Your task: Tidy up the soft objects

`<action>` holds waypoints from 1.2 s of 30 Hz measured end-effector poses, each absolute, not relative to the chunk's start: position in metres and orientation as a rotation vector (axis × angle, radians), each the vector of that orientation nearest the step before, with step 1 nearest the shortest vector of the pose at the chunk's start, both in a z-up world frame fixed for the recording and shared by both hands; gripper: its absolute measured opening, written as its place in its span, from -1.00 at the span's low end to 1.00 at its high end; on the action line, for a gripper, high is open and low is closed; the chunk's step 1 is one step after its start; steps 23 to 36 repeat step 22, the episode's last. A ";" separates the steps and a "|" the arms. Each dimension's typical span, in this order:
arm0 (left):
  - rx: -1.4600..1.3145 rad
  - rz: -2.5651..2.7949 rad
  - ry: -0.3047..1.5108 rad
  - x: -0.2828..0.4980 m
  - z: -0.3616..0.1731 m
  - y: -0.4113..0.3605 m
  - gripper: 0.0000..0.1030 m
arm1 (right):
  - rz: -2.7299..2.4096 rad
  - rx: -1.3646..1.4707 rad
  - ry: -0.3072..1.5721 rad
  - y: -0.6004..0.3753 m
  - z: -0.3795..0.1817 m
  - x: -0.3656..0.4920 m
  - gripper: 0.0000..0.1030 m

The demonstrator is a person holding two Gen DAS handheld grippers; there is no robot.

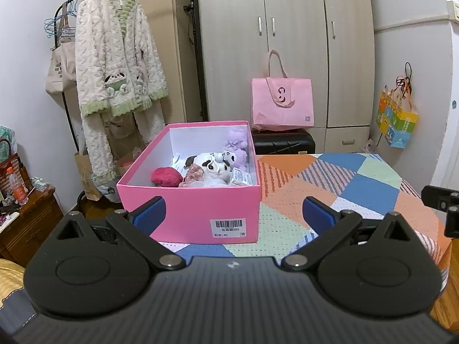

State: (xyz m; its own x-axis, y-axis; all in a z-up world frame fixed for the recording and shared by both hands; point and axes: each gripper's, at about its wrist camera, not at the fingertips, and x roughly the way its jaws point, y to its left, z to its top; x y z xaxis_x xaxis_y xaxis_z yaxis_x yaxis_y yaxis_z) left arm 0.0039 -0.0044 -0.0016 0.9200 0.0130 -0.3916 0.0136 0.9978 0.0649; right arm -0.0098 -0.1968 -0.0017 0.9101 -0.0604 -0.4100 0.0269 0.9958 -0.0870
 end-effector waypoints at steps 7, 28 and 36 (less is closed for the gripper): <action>0.066 -0.005 0.383 0.002 -0.002 -0.004 1.00 | -0.064 -0.082 0.417 -0.198 0.000 -0.008 1.00; 0.052 -0.002 0.382 0.002 -0.002 -0.002 1.00 | -0.067 -0.082 0.432 -0.200 -0.003 -0.002 1.00; 0.052 -0.002 0.382 0.002 -0.002 -0.002 1.00 | -0.067 -0.082 0.432 -0.200 -0.003 -0.002 1.00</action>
